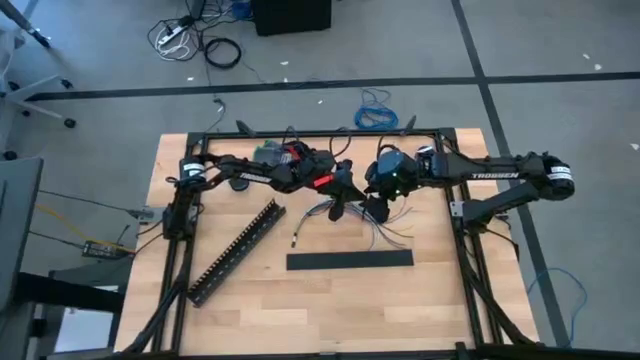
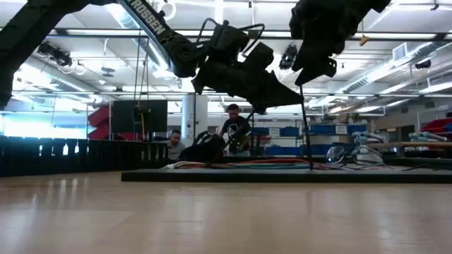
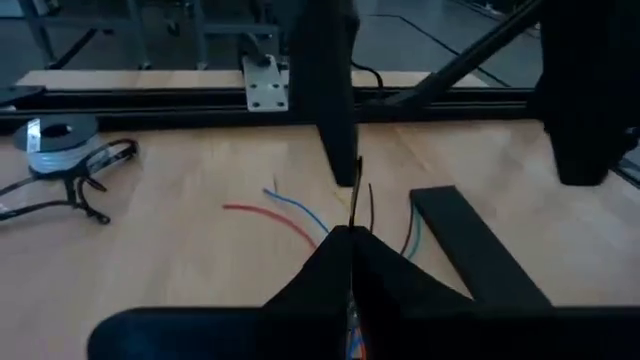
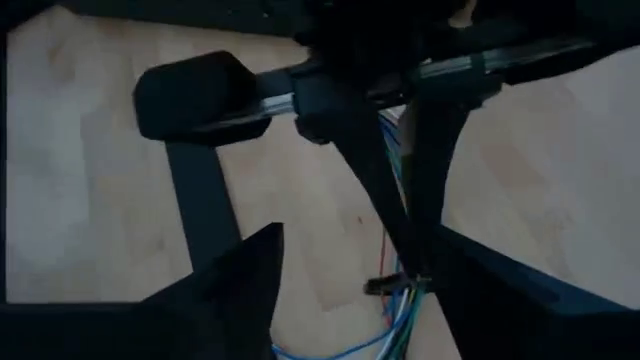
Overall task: Ziptie cables
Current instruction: Wrap the black zip tie on the cable wires
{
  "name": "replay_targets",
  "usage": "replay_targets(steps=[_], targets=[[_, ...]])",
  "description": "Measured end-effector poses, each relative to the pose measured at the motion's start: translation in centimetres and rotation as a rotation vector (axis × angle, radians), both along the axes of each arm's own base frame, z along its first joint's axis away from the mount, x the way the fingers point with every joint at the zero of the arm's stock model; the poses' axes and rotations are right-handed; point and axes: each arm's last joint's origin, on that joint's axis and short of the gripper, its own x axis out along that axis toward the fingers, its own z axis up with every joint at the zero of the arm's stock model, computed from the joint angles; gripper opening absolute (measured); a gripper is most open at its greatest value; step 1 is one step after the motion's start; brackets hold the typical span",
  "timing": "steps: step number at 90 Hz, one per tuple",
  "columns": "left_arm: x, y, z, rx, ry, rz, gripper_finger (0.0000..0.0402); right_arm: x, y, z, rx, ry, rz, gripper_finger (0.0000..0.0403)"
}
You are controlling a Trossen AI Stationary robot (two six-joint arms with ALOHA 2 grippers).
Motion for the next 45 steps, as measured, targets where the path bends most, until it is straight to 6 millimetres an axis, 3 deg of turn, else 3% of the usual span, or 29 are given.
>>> replay_targets(steps=[45], targets=[[0.00, -0.11, 0.02, -0.006, -0.003, -0.023, 0.0000, -0.19, -0.11, -0.78, -0.056, 0.036, -0.004, 0.0184]])
